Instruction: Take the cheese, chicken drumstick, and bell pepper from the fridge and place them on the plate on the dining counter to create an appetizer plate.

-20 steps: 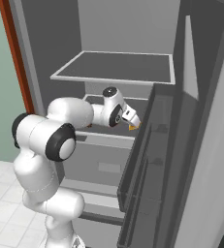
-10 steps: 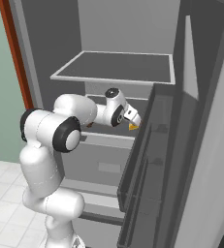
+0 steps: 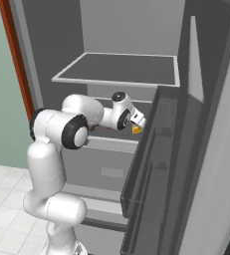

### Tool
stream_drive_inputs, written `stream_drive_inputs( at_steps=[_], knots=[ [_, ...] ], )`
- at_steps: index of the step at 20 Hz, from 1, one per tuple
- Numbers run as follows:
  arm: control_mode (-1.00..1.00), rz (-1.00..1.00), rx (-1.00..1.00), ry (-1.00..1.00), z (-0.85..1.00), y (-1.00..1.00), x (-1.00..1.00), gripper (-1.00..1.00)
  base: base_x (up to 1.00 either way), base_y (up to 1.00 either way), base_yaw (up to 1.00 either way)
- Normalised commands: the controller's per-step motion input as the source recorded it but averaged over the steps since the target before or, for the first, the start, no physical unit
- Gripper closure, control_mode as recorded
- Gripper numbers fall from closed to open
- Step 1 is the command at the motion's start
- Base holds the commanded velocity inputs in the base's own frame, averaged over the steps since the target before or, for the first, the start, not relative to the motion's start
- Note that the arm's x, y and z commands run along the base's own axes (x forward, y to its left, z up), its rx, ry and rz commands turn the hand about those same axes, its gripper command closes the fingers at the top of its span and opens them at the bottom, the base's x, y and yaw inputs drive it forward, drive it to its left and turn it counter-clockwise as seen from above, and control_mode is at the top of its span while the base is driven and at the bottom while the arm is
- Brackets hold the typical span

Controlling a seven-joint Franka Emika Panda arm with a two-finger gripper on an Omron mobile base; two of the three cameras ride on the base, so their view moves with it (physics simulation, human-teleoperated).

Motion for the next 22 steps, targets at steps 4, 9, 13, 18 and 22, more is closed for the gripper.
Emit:
stream_drive_inputs(
  at_steps=[4,9,13,18,22],
  knots=[
    [-1.0,-0.01,0.0,0.0,-0.17,-0.11,0.11,-1.0,0.0,0.0,0.0],
    [-1.0,0.0,0.0,0.0,-0.24,-0.1,0.0,-1.0,0.0,0.0,0.0],
    [-1.0,0.0,0.0,0.0,-0.2,-0.02,0.04,-1.0,0.0,0.0,0.0],
    [-1.0,0.0,0.01,-0.01,-0.16,0.0,0.1,-1.0,0.0,0.0,0.0],
    [-1.0,0.0,0.01,-0.04,-0.07,0.0,0.17,-1.0,0.0,0.0,0.0]
  ],
)
